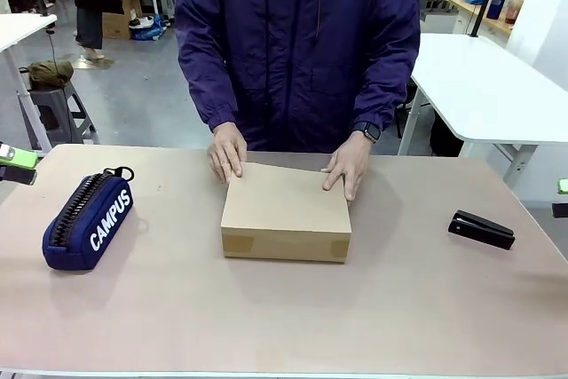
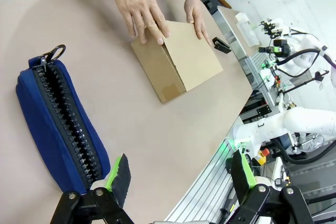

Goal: Pack the item into the box.
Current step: Close the Mailer Box.

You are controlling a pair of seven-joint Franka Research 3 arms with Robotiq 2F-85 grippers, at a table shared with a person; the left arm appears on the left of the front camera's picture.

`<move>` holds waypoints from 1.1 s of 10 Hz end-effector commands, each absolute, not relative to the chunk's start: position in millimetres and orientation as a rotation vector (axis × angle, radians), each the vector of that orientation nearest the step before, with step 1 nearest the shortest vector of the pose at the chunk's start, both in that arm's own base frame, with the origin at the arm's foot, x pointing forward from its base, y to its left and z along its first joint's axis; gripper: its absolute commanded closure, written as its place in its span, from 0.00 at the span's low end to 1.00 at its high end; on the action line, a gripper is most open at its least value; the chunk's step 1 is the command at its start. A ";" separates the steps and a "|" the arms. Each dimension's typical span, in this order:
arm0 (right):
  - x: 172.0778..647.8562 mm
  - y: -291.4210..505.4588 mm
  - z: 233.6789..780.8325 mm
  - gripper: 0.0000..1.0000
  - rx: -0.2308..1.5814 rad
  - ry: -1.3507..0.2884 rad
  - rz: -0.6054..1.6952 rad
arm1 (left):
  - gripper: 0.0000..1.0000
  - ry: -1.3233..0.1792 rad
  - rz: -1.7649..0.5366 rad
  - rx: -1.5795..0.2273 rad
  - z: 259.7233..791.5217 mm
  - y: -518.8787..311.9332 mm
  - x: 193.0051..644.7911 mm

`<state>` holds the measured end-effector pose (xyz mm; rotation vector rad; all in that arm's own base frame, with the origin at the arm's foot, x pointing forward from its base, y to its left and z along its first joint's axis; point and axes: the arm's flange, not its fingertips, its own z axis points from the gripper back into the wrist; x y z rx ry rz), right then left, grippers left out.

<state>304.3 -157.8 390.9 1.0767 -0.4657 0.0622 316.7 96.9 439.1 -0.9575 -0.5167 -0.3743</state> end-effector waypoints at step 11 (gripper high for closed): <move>299.7 -157.0 391.5 0.00 1.087 -0.466 0.075 | 0.00 -0.510 -0.384 -0.948 441.2 96.5 314.3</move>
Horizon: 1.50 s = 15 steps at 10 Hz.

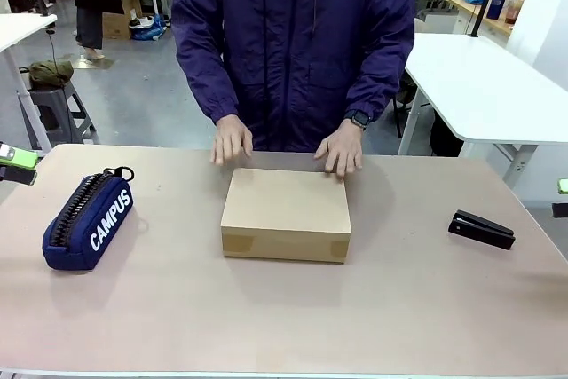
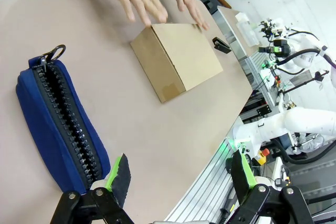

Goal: Pack the item into the box.
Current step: Close the Mailer Box.

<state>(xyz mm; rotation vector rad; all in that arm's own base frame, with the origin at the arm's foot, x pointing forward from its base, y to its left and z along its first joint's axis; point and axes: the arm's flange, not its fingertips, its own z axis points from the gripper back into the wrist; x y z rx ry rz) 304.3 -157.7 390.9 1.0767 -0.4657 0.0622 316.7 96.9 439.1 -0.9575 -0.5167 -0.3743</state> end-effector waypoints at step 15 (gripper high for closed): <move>299.7 -157.0 391.5 0.00 1.087 -0.466 0.075 | 0.00 -0.510 -0.384 -0.948 441.2 96.5 314.3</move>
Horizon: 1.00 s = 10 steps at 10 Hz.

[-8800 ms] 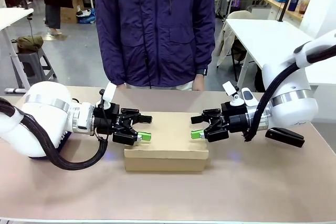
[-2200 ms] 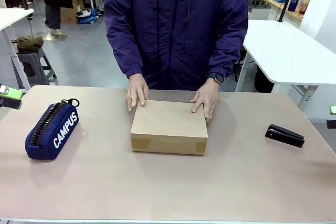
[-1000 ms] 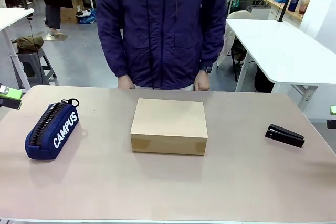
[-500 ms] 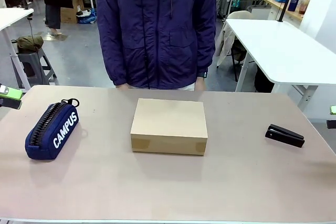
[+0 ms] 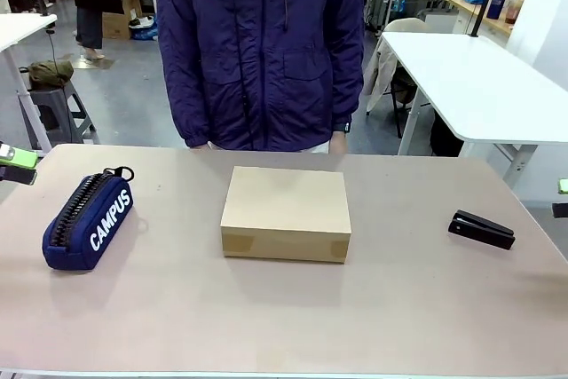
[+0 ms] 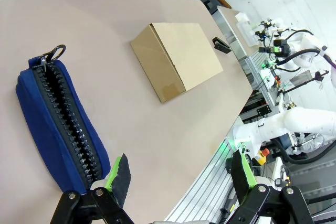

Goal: Pack the item into the box.
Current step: Close the Mailer Box.

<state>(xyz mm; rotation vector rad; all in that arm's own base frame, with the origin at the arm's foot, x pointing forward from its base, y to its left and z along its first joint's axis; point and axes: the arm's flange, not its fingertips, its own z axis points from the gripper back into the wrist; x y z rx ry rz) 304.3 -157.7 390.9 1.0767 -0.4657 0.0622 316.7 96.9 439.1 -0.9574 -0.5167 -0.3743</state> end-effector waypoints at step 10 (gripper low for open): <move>299.7 -157.0 391.5 0.00 1.087 -0.466 0.075 | 0.00 -0.510 -0.384 -0.948 441.2 96.5 314.3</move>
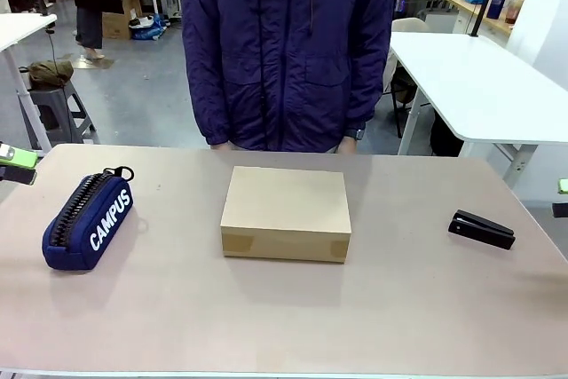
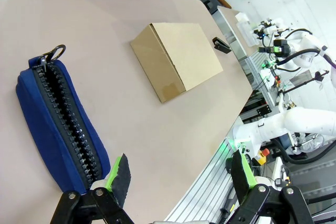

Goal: Pack the item into the box.
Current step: Close the Mailer Box.

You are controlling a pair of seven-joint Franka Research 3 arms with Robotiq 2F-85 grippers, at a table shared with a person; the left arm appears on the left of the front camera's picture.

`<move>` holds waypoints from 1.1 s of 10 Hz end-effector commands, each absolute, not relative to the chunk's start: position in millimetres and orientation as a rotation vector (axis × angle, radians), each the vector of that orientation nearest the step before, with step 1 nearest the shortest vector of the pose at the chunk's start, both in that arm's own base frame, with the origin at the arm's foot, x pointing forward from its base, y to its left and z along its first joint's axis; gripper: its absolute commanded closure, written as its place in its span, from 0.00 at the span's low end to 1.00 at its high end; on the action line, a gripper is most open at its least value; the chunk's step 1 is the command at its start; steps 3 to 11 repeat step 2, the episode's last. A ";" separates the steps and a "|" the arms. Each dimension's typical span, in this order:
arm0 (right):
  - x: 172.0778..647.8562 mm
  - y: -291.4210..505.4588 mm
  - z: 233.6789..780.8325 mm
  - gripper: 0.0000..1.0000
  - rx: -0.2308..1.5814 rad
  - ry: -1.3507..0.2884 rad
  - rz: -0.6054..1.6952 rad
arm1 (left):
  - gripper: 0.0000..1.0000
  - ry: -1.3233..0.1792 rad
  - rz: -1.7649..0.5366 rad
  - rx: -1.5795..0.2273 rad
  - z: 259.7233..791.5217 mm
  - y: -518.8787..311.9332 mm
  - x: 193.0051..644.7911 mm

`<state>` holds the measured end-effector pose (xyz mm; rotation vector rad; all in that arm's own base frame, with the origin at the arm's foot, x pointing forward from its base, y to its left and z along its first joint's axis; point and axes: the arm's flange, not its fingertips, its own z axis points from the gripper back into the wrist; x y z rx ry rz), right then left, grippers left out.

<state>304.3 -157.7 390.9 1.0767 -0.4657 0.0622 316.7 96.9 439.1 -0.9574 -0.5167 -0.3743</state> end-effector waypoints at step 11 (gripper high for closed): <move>299.7 -157.0 391.5 0.00 1.087 -0.466 0.075 | 0.00 -0.510 -0.384 -0.948 441.2 96.5 314.3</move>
